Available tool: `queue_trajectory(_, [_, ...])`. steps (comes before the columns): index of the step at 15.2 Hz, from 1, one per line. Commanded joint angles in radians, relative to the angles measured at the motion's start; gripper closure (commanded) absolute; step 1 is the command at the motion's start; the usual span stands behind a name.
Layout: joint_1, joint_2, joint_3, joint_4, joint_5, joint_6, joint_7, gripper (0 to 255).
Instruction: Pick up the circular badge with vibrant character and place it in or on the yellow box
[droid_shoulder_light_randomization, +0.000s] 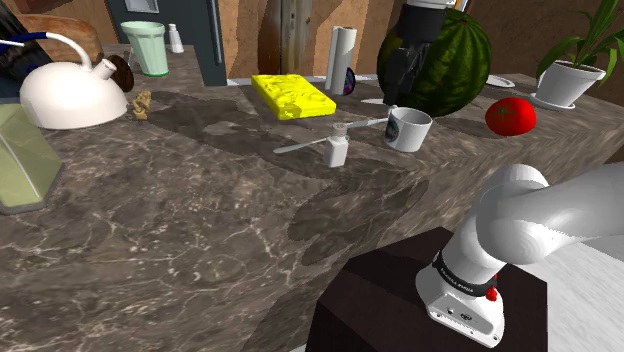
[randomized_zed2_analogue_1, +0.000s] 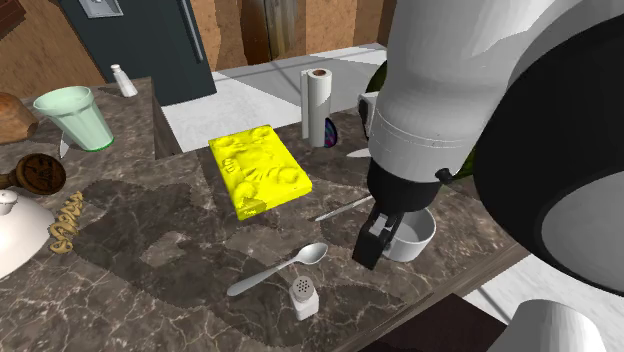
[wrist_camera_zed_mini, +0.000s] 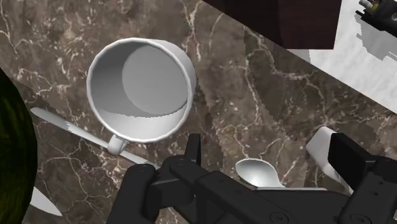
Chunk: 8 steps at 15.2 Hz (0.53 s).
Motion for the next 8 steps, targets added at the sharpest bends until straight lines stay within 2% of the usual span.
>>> queue_trajectory(1, [0.0,0.0,0.0,0.0,0.0,0.0,0.0,0])
queue_trajectory(8, [-0.045,0.133,-0.092,0.032,-0.054,0.191,-0.059,0])
